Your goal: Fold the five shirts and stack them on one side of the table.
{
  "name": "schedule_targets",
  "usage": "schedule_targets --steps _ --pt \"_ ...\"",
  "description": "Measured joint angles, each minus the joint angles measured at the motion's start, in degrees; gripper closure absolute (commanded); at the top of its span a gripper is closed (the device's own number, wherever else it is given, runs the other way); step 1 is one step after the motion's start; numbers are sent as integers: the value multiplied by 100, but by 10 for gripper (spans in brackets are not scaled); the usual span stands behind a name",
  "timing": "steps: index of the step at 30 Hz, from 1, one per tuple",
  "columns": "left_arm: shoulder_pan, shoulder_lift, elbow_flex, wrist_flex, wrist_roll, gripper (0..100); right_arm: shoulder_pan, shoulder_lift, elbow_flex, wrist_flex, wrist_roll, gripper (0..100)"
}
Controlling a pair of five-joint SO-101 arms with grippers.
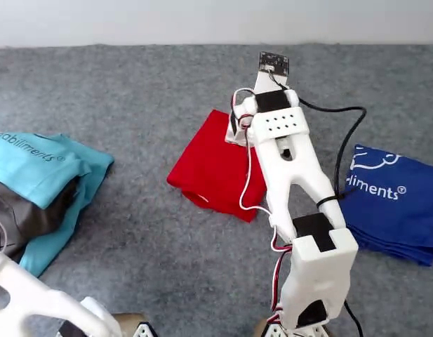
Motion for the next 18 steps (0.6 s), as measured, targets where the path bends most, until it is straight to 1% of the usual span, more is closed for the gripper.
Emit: schedule_targets --steps 3,6,11,14,16,18 --pt "0 0 0 0 0 983 35 237 -9 -123 -545 623" --pt "0 0 0 0 0 983 35 580 -9 -246 -905 623" --pt "0 0 0 0 0 983 -9 1081 -9 -589 -1169 626" --pt "0 0 0 0 0 984 9 1486 -9 -1020 -1196 634" --pt "0 0 0 0 0 984 0 1776 -9 -1301 -1196 690" --pt "0 0 0 0 0 984 -9 1925 -88 -1424 -1064 801"
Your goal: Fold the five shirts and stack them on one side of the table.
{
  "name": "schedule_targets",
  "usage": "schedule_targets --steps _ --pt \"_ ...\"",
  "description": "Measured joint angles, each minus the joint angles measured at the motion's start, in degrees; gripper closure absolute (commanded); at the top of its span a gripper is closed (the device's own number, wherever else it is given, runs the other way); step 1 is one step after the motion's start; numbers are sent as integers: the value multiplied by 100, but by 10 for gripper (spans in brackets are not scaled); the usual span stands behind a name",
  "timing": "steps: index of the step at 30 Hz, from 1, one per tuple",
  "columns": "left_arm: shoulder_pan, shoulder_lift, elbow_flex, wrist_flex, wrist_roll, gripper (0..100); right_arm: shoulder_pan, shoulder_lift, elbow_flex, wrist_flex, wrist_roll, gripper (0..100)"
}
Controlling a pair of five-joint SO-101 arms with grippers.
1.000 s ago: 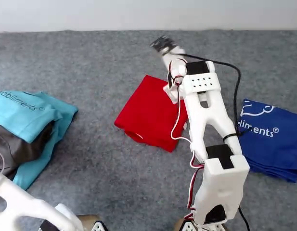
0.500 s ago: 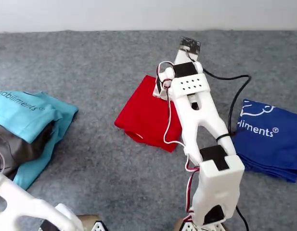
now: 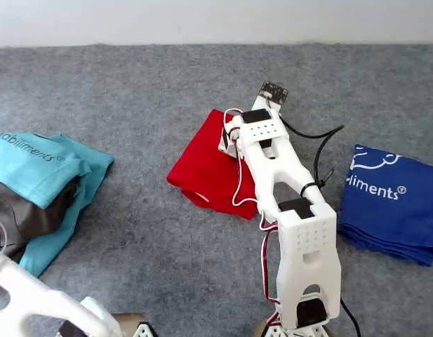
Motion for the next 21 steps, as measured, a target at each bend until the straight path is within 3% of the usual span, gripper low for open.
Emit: schedule_targets --steps 3,5,8,17,21 --pt "0 0 0 0 0 984 26 35 -18 -9 343 998" --pt "0 0 0 0 0 984 44 44 -18 0 589 947" --pt "0 0 0 0 0 984 97 9 -18 62 870 994" --pt "0 0 0 0 0 984 448 -976 -26 809 1073 989" --pt "0 0 0 0 0 984 976 -1670 -26 1345 1899 989"
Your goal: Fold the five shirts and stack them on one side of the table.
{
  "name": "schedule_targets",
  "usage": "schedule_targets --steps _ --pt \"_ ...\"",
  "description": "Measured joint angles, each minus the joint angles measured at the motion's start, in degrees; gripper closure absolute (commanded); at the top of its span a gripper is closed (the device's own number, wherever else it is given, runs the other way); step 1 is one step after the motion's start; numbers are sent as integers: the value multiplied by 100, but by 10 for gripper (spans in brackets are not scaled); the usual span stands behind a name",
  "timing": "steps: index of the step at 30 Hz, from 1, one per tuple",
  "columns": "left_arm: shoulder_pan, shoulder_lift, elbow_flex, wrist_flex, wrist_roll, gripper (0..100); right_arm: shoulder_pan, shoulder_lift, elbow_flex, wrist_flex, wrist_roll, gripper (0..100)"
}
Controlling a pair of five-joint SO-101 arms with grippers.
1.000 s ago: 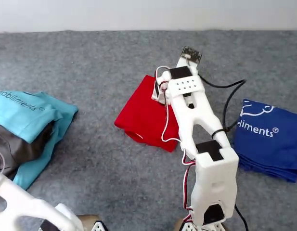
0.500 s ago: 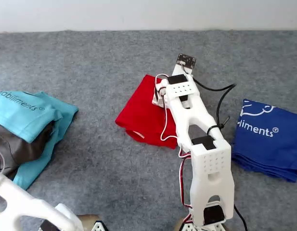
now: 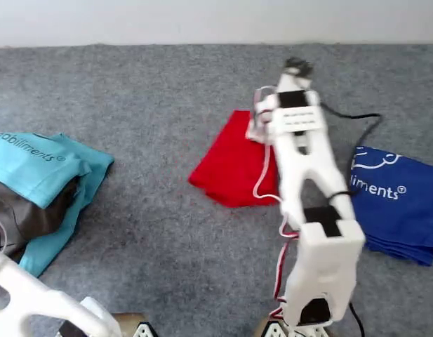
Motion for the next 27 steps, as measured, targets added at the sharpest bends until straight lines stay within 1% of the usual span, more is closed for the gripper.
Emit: schedule_targets --steps 9,12,17,20,27 --pt "0 0 62 0 0 984 1389 -879 0 1248 1697 989" --pt "0 0 141 0 0 984 1811 -1073 0 1477 2259 989" --pt "0 0 141 0 0 984 2321 -1433 0 1679 2971 989" --pt "0 0 141 0 0 984 2400 -1688 0 1802 3174 989" --pt "0 0 141 0 0 984 2462 -2251 0 1864 3385 989"
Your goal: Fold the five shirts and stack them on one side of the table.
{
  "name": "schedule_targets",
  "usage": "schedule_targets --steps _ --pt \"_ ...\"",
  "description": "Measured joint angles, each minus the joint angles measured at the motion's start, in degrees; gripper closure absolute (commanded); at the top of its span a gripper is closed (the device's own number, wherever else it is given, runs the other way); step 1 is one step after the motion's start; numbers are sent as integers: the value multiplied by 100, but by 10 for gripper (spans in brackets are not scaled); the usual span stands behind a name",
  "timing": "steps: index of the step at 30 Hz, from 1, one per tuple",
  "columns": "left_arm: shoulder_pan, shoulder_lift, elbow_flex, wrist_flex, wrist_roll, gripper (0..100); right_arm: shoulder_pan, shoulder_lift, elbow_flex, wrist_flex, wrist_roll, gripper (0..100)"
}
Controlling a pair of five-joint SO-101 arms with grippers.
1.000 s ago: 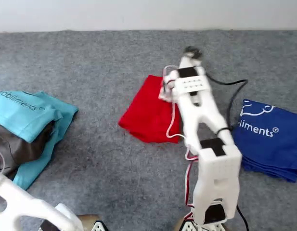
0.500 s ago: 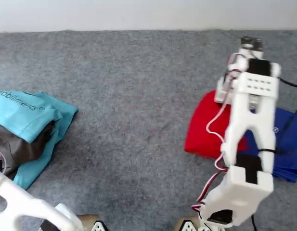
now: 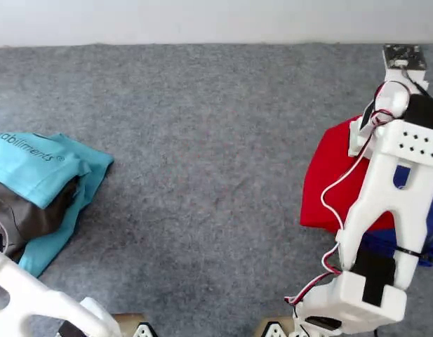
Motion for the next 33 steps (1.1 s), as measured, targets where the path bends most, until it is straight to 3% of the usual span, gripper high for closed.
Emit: schedule_targets --steps 6,12,16,21,25,33 --pt "0 0 0 0 0 984 580 105 0 -185 264 989" --pt "0 0 0 0 0 984 1196 1160 0 -1248 448 976" --pt "0 0 0 0 0 984 1380 1864 0 -1635 712 813" --pt "0 0 0 0 0 984 1389 1925 -53 -1196 686 604" --pt "0 0 0 26 0 984 1389 1574 -316 -695 237 601" --pt "0 0 0 202 -26 984 1380 440 -519 264 97 633"
